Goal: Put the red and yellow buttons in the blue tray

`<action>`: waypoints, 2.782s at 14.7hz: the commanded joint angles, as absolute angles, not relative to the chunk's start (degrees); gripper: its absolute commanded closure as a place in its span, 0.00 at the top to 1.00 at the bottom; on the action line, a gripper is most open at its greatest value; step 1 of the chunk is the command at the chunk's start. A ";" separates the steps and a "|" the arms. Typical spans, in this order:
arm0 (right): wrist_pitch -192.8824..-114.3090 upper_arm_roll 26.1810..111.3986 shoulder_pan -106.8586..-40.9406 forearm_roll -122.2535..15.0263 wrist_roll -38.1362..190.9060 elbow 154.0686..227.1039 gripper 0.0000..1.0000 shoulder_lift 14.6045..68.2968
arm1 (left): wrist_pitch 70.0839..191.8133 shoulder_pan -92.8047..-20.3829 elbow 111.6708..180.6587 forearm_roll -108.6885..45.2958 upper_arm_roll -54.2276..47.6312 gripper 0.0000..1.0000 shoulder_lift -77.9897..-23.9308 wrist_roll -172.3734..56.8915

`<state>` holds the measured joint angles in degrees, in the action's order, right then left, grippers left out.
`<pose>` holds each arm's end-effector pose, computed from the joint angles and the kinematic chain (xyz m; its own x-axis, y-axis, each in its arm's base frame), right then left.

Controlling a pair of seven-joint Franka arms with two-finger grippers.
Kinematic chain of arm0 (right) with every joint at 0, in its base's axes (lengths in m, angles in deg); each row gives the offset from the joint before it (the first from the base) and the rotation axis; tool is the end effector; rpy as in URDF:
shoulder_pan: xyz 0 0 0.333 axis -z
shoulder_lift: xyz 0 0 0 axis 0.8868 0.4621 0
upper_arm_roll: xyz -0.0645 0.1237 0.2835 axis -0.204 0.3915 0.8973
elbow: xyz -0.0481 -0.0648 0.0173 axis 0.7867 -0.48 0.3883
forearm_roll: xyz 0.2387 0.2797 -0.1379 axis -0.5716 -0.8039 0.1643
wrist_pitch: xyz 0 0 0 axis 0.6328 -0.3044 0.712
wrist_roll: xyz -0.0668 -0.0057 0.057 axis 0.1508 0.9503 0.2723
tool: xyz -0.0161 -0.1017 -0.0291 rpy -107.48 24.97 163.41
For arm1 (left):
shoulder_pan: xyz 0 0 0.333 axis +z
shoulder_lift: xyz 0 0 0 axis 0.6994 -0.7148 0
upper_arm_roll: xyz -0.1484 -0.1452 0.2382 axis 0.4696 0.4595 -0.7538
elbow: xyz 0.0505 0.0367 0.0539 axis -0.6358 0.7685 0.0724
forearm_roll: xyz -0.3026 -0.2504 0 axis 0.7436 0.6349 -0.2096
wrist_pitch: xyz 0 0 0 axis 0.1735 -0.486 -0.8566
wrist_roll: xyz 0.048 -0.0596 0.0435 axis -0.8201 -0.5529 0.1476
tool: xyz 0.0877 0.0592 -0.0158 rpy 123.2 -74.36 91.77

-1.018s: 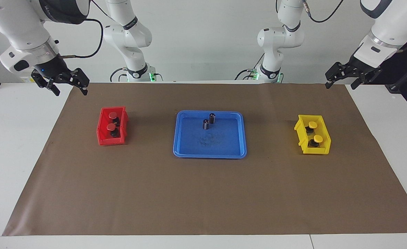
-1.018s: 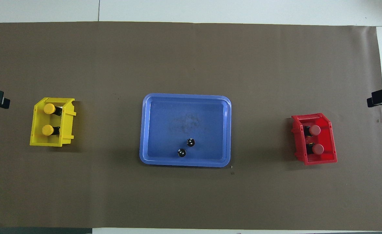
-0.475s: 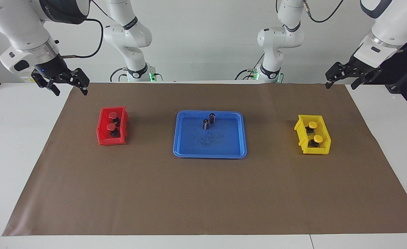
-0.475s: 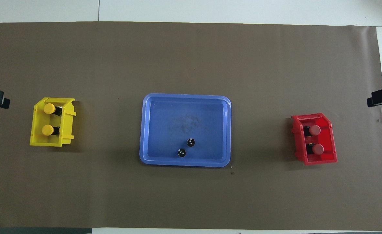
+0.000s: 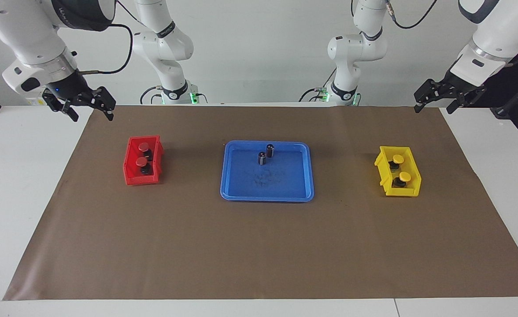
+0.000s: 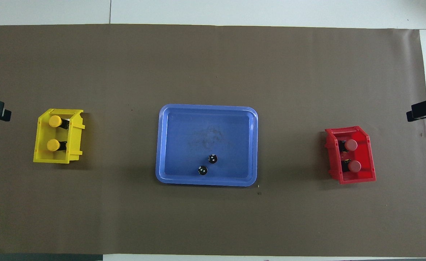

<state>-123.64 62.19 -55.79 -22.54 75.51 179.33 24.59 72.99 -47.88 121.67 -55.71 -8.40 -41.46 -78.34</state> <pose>0.5369 -0.0581 0.6175 0.9981 0.0195 -0.0588 0.0196 -0.9998 0.0013 0.5387 -0.0161 0.6497 0.9897 -0.1180 -0.0806 -0.1160 -0.9928 0.0282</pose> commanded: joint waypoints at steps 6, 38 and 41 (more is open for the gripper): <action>-132.84 62.73 -56.23 -22.67 74.19 188.68 1.00 23.38 | 72.63 -47.98 123.01 -56.66 -8.44 1.00 -40.20 -77.75; -166.87 62.64 -57.20 -23.11 75.07 220.69 0.66 24.26 | 86.93 -46.22 139.24 -56.75 -8.61 1.00 -34.57 -79.68; -166.95 62.64 -57.20 -23.11 75.50 221.48 0.63 24.09 | 92.83 -45.78 142.25 -56.83 -8.61 1.00 -36.84 -81.71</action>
<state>-166.06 62.38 -57.64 -22.67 75.29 219.65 25.41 88.42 -46.17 138.12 -55.82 -8.77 -37.38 -80.37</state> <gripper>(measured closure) 0.357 0.000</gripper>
